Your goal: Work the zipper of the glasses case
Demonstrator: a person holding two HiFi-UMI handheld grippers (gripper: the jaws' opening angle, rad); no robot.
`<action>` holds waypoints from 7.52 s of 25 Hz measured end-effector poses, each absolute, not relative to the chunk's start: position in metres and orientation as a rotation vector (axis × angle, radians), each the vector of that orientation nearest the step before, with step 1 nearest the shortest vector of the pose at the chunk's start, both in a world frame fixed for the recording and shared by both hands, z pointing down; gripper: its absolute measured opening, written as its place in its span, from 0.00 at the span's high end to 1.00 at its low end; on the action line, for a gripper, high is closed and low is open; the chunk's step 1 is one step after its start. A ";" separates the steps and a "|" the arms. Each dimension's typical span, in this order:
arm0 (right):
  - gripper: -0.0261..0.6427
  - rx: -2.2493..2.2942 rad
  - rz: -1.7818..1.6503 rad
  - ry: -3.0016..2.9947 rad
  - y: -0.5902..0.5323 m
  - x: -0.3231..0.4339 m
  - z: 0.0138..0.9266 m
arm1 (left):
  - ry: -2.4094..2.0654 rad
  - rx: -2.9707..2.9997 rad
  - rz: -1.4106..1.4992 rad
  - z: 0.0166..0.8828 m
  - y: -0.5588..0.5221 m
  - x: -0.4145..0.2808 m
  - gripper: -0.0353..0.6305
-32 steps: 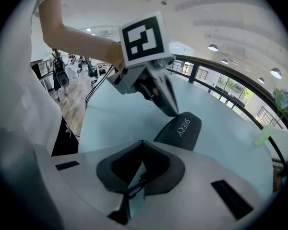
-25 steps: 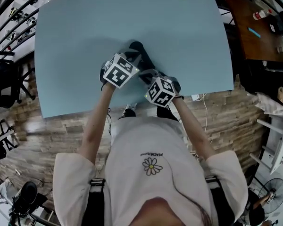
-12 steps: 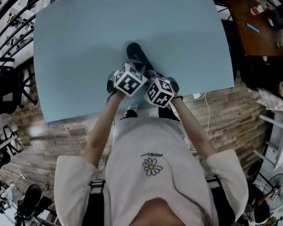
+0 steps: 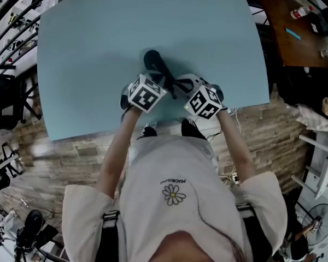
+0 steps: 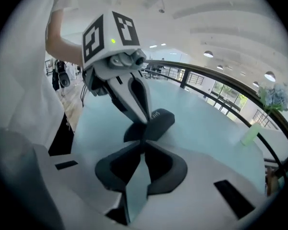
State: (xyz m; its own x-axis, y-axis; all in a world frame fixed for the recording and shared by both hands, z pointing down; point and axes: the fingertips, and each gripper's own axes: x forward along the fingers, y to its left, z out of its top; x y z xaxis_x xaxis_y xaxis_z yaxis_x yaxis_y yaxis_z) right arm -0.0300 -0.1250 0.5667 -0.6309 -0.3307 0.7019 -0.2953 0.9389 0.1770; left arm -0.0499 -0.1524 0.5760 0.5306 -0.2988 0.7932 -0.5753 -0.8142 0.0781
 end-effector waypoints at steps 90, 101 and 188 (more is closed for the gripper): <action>0.95 0.141 0.019 -2.199 -0.067 -0.062 0.614 | -0.456 2.464 1.329 0.567 -0.114 -0.028 0.93; 0.95 0.507 -0.079 -2.012 -0.130 0.017 0.616 | -0.388 2.528 1.307 0.574 -0.100 0.002 0.93; 0.95 0.972 0.439 -1.971 -0.082 0.069 0.621 | -0.333 2.665 1.473 0.586 -0.131 0.060 0.93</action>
